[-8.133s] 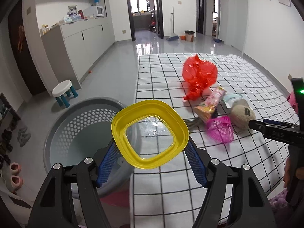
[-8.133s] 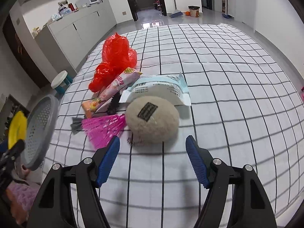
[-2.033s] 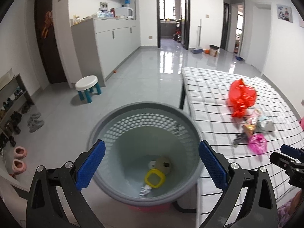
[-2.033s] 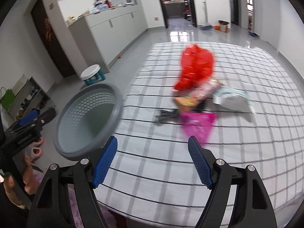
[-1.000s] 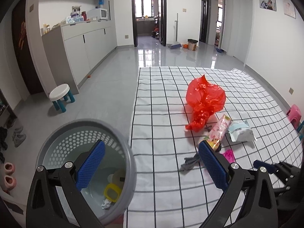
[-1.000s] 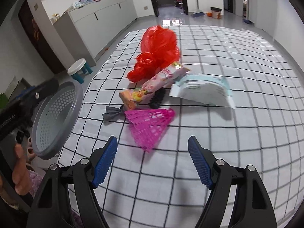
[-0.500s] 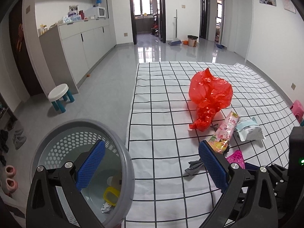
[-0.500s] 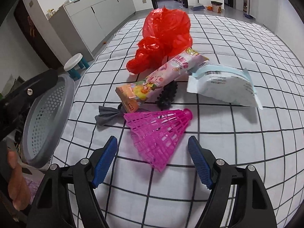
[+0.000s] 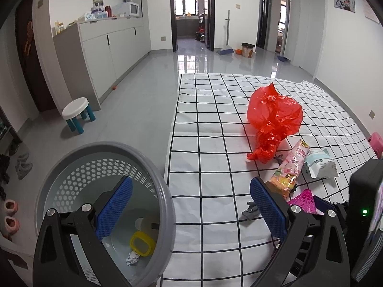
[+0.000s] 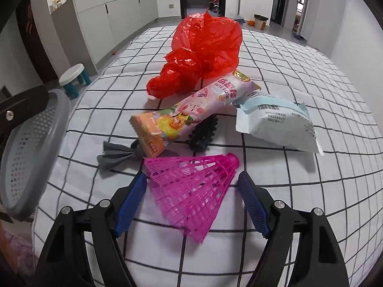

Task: Collect trash
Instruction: 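Close the right tool on the pink shuttlecock and lift it, then grasp the pink-wrapped snack bar with the left tool while the right holds the shuttlecock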

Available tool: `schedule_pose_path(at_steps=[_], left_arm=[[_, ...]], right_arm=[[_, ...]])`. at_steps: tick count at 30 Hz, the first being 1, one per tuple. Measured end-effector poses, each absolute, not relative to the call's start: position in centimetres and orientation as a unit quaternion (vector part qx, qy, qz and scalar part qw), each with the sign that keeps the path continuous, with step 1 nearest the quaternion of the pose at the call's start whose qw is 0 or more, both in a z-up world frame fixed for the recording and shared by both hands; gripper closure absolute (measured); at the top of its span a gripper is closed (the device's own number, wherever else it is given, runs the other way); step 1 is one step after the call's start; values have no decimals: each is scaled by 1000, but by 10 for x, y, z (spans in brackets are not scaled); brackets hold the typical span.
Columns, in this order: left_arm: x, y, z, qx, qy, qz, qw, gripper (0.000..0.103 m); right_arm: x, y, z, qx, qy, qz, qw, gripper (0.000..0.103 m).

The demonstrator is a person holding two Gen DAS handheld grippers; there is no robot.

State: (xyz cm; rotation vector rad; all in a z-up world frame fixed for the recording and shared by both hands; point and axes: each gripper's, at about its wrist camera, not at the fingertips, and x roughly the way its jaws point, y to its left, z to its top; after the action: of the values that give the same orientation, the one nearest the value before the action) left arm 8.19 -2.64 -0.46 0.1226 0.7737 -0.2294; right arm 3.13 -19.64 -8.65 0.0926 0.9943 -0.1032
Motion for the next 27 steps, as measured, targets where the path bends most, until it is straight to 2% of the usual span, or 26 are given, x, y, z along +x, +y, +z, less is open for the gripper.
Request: schedule_pose_path(at_steps=[4, 6, 14, 27], left_arm=[[82, -27, -5, 60, 376, -112, 918, 6], [81, -27, -6, 59, 378, -111, 917, 6], [79, -30, -9, 61, 380, -115, 916, 6], [72, -38, -15, 73, 380, -117, 915, 6]], right_arm=[[33, -196, -87, 42, 474, -48, 878, 29], [31, -196, -87, 41, 473, -43, 879, 34], [22, -206, -83, 75, 467, -21, 881, 40], [-1, -227, -73, 103, 456, -21, 884, 43]])
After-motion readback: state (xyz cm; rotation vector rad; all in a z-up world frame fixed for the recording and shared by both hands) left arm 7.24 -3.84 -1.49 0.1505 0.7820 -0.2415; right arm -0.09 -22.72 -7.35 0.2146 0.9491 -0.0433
